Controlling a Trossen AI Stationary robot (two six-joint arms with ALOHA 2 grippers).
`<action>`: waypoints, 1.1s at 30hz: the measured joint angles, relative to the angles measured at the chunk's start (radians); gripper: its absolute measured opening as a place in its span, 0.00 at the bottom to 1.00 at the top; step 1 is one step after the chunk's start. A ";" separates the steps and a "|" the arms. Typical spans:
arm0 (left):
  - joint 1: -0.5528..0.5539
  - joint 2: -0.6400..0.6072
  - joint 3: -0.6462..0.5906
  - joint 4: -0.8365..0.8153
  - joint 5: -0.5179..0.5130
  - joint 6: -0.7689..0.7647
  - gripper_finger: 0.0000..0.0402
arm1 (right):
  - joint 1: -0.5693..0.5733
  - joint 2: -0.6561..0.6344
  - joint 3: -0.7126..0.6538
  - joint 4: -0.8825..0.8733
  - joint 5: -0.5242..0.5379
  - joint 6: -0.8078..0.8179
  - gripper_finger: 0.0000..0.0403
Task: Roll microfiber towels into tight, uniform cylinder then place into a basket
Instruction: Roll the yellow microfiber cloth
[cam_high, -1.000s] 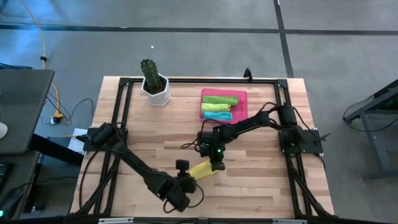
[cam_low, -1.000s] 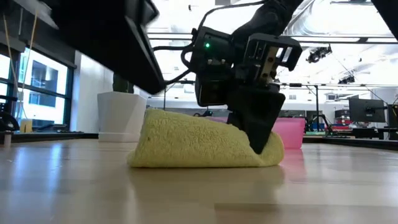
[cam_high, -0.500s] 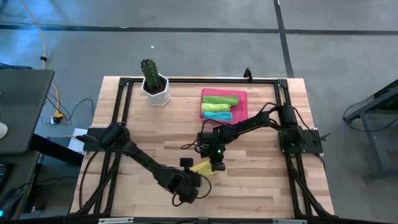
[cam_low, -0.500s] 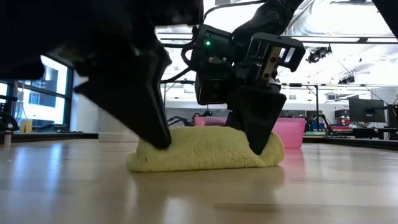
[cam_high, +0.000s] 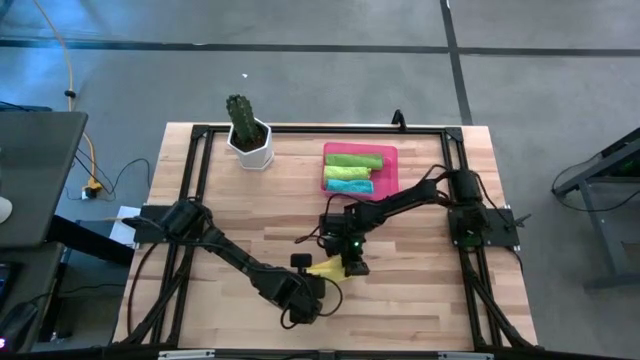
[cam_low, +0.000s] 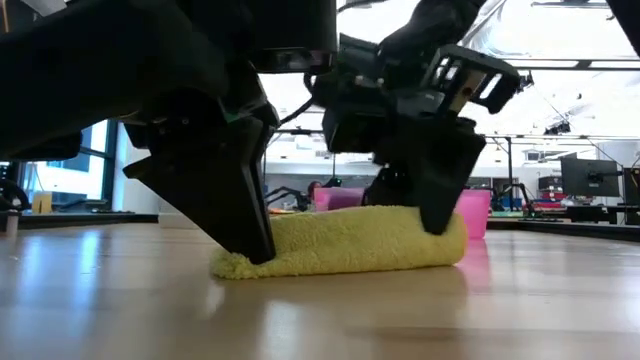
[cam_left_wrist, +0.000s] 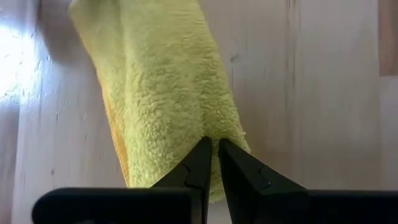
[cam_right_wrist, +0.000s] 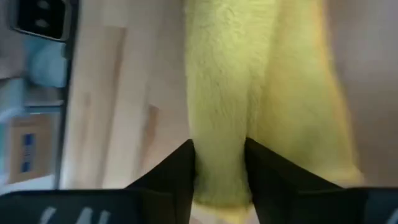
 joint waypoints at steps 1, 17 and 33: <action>0.000 0.001 0.000 0.003 0.003 -0.001 0.07 | -0.002 -0.017 -0.002 -0.014 0.024 -0.006 0.31; 0.000 0.003 -0.002 0.001 0.031 -0.002 0.07 | 0.253 -0.245 -0.001 -0.113 0.690 -0.184 0.35; 0.000 0.003 -0.004 0.000 0.034 -0.010 0.07 | 0.403 -0.168 0.002 0.035 0.913 -0.108 0.35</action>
